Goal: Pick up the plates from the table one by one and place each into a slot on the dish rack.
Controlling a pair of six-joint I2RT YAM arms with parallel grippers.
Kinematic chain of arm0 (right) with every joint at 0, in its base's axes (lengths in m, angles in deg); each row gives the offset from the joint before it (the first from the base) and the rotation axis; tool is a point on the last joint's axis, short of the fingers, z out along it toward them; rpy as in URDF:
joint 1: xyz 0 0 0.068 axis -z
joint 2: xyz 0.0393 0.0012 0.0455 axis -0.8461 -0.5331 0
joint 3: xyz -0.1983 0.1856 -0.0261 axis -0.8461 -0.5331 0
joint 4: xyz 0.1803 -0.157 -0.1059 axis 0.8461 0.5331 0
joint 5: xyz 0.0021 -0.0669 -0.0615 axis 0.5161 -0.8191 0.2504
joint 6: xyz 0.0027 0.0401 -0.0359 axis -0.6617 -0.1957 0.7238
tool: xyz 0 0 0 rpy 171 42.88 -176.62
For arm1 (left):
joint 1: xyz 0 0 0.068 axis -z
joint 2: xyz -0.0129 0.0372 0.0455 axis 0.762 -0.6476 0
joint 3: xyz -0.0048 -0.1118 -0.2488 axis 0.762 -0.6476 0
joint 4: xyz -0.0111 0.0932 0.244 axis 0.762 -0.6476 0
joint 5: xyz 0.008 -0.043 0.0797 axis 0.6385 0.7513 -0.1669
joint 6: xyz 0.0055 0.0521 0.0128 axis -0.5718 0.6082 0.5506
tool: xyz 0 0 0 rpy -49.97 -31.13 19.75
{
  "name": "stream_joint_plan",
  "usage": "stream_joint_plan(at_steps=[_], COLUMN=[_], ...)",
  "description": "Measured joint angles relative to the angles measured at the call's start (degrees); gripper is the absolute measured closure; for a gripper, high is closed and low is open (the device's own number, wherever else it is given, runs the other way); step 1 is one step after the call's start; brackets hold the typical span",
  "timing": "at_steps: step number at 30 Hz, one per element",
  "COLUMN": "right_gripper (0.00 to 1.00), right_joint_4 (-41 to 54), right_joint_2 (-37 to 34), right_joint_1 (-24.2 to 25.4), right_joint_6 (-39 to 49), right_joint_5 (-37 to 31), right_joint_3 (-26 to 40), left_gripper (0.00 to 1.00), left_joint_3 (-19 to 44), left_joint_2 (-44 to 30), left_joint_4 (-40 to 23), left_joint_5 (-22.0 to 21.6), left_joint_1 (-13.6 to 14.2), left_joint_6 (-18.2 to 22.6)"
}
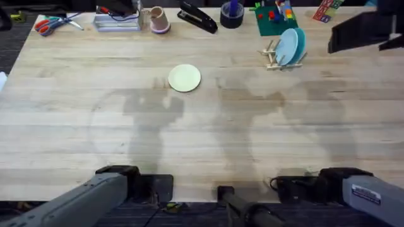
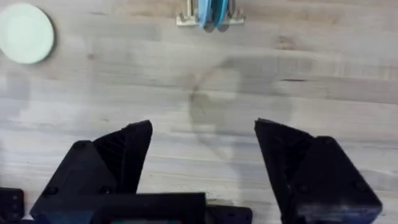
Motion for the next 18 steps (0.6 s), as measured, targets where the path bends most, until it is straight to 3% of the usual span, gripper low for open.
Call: stream_joint_plan(at_steps=[4, 10, 12, 18], right_gripper=[0.007, 0.007, 0.007, 0.007], right_joint_4=[-0.04, -0.04, -0.07, -0.07], right_joint_2=[-2.49, -4.31, -4.55, -4.72], right_joint_1=[0.0, 0.0, 0.0, 0.0], right_joint_6=[0.0, 0.0, 0.0, 0.0], right_joint_5=[0.0, 0.0, 0.0, 0.0], right_joint_3=[0.0, 0.02, 0.02, 0.07], left_gripper=[0.004, 0.904, 0.954, 0.958], left_joint_3=[0.07, 0.11, 0.11, 0.11], left_joint_2=[-1.55, -2.89, -3.0, -3.02], left_joint_4=[-0.1, -1.33, -1.41, -2.69], left_joint_5=[0.0, 0.12, 0.43, 1.43], left_joint_1=[0.0, 0.01, 0.01, 0.02], left_joint_6=[-0.16, -0.45, -0.53, -0.58])
